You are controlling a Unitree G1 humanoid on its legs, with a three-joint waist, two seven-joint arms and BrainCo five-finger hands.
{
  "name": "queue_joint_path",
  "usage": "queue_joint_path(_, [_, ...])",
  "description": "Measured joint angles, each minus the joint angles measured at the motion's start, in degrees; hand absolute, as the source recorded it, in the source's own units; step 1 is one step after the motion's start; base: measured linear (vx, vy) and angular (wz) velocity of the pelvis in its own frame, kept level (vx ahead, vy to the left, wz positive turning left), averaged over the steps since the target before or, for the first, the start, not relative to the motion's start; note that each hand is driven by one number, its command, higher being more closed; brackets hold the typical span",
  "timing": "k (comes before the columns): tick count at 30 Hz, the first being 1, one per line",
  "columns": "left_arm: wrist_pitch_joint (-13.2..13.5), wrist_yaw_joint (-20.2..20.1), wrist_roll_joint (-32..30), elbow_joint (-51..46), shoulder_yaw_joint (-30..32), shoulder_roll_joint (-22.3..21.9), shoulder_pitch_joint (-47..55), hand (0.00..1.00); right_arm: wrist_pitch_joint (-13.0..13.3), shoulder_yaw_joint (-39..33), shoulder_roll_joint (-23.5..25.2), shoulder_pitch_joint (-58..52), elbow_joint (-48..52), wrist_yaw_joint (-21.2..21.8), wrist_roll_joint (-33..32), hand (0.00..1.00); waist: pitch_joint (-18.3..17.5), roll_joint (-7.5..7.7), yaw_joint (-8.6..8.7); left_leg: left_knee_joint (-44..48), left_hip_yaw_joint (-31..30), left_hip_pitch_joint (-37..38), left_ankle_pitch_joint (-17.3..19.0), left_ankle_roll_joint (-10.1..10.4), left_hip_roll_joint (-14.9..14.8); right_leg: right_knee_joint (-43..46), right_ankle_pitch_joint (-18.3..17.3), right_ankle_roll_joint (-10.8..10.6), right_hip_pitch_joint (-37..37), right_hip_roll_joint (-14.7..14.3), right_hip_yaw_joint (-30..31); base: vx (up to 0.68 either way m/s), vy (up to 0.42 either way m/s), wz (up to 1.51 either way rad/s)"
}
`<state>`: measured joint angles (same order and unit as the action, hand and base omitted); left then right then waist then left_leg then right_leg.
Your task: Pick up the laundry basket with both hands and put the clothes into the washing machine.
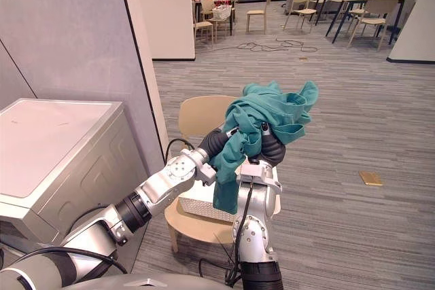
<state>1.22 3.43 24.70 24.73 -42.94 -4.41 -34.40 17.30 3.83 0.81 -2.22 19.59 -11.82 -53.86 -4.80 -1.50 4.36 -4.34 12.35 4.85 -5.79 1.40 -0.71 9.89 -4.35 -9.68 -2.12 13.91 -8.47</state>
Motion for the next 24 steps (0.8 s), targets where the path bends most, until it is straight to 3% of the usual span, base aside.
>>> queue_joint_path(4, [-0.1, 0.1, 0.0, 0.0, 0.0, -0.1, 0.0, 1.00, 0.0, -0.1, 0.0, 0.0, 0.0, 0.0, 0.0, 1.00, -0.1, 0.12, 0.05, 0.0, -0.1, -0.1, 0.0, 0.0, 0.0, -0.1, 0.0, 0.0, 0.0, 0.0, -0.1, 0.00, 0.000, 0.00])
queue_joint_path(5, [-0.1, 0.1, 0.0, 0.0, 0.0, -0.1, 0.0, 1.00, 0.0, -0.1, 0.0, 0.0, 0.0, 0.0, 0.0, 0.00, -0.1, 0.18, 0.09, 0.0, -0.2, -0.1, 0.0, 0.0, 0.0, -0.1, 0.0, 0.0, 0.0, 0.0, -0.1, 0.00, 0.000, 0.00])
queue_joint_path(17, [-0.3, -0.1, 2.4, -2.7, 2.6, -1.2, -0.7, 1.00, -0.4, -0.4, -0.7, -1.8, 5.5, 1.7, 0.1, 0.00, -0.8, 1.22, 0.44, -0.1, -0.6, -0.4, 0.1, 0.1, 0.0, -0.3, -0.2, 0.4, 0.2, -0.2, -0.2, 0.00, 0.000, 0.01])
queue_joint_path(21, [-0.2, 1.3, 8.6, -7.6, 10.3, 0.4, -0.7, 1.00, -1.7, -0.8, -1.5, -4.1, 7.2, 3.8, 0.2, 0.00, -0.8, 1.24, 0.42, -0.4, 0.0, -0.4, 0.3, 0.5, -0.2, -0.5, -0.1, 0.6, 0.5, -0.4, 0.3, 0.00, 0.000, -0.07])
queue_joint_path(24, [0.7, 3.0, 11.7, -11.9, 17.7, 5.2, -0.7, 1.00, -2.9, -3.4, -1.8, -7.2, 6.9, 3.8, 0.3, 0.00, -0.8, 1.20, 0.34, -0.3, 0.4, -0.3, 0.4, 0.6, -0.4, -0.6, 0.1, 0.8, 0.8, -0.8, 1.1, 0.00, 0.002, -0.12])
